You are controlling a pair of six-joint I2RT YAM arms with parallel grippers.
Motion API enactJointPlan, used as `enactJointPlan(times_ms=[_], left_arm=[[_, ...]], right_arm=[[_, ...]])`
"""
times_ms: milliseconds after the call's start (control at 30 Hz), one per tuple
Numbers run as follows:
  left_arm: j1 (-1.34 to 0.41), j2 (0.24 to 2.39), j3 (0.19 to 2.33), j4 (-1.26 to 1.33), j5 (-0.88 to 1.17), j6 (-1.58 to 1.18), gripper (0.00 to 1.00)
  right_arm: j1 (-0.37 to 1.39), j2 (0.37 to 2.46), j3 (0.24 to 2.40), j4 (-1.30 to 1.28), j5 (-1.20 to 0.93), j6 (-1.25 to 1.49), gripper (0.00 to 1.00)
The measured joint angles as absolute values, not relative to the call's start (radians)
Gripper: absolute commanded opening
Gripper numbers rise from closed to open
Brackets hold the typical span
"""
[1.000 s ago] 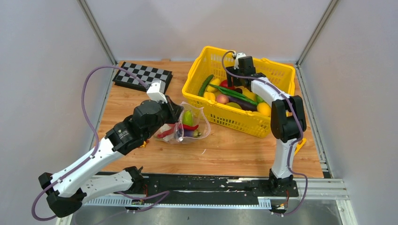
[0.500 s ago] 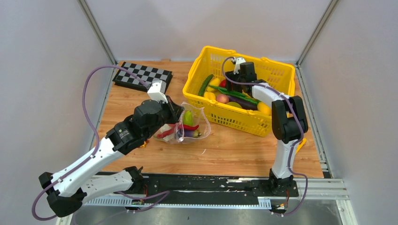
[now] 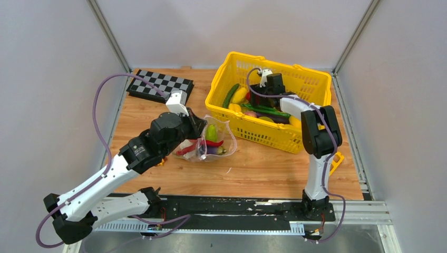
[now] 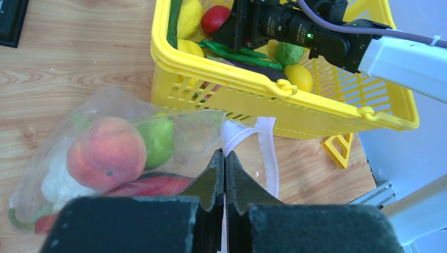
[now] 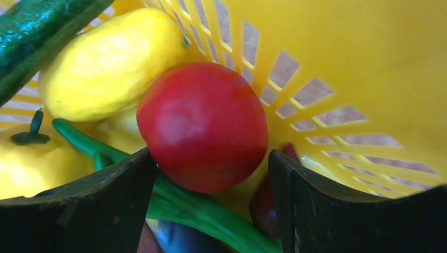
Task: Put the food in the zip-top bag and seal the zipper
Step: Pick up the fake fruit from the bin.
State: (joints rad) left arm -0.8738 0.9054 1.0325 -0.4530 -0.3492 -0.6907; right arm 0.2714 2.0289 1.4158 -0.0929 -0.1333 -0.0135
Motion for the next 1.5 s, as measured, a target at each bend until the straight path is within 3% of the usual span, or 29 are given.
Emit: enactJointPlan(times_ms=[100,367,533,700,867,1500], left_arm=[[-0.874,0.907,1.032,-0.453,-0.349,-0.691,0.0],[-0.874,0.916,1.032,-0.453,-0.349,-0.691,0.0],[-0.874,0.919,1.032,-0.453,-0.348,-0.691,0.0],[-0.874,0.925,1.032,-0.452,-0.345,-0.691,0.0],[-0.874,0.926,1.032,-0.452,-0.338,-0.69,0.0],[-0.874,0.919,1.032,-0.452,-0.331,-0.691,0.0]], right_arm=[[0.271,2.057,1.42,-0.087,-0.144,0.009,0.72],[0.275,2.059,1.393,-0.008,-0.149,0.078,0.32],[0.271,2.009,1.324,0.021,-0.155,0.097,0.17],[0.267,1.884,1.266,0.018,-0.176,0.102,0.13],[0.265,1.705,1.216,0.021,-0.225,0.123,0.14],[0.247,1.343,1.037,0.028,-0.482,0.223,0.17]])
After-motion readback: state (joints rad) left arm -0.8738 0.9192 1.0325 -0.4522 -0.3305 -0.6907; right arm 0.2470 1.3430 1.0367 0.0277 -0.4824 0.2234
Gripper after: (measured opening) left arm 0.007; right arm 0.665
